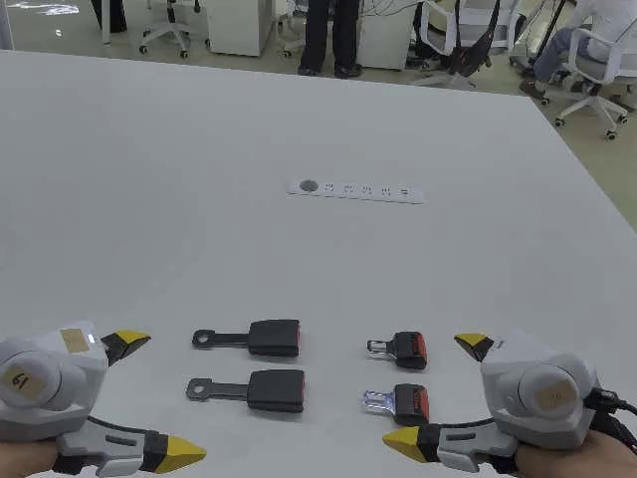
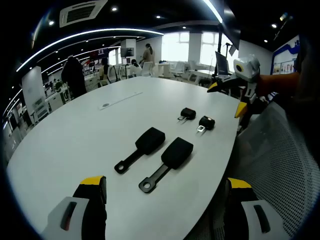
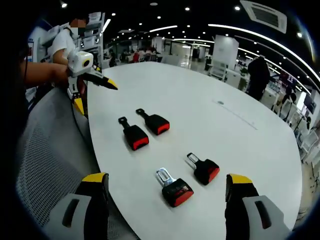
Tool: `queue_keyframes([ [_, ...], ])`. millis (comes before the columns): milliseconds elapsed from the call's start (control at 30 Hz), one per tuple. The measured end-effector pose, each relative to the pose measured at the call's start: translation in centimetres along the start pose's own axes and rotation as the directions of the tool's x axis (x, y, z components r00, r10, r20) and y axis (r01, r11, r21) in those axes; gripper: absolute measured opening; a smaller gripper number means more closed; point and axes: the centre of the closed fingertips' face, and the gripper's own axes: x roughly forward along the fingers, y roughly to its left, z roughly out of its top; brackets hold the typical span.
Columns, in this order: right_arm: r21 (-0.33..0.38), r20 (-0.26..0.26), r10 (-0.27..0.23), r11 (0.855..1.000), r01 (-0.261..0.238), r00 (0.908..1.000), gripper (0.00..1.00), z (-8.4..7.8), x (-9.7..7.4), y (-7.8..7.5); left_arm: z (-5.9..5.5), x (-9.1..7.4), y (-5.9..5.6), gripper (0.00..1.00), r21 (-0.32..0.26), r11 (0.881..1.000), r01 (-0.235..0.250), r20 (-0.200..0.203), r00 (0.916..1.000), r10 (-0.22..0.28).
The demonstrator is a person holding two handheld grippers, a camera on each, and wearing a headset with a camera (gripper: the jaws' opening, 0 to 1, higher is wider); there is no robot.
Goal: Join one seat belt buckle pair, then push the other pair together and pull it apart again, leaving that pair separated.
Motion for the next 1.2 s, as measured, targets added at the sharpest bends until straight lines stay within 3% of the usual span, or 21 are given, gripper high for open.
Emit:
queue_keyframes([
  [433, 0.042, 0.021, 0.008, 0.999, -0.009, 0.9998, 0.98, 0.5, -0.02, 0.0, -0.41, -0.01, -0.04, 0.99, -0.002, 1.0, 0.007, -0.007, 0.9999, -0.007],
  [833, 0.006, -0.039, -0.002, 1.0, 0.002, 0.9992, 0.93, -0.46, -0.12, -0.29, -0.37, 0.42, -0.21, 0.99, 0.011, 1.0, 0.021, -0.021, 0.9996, -0.02],
  [1200, 0.009, -0.04, 0.006, 1.0, -0.006, 0.9992, 0.91, -0.24, 0.06, -0.32, -0.23, 0.67, -0.44, 0.99, 0.012, 1.0, 0.023, -0.028, 0.9994, -0.022],
])
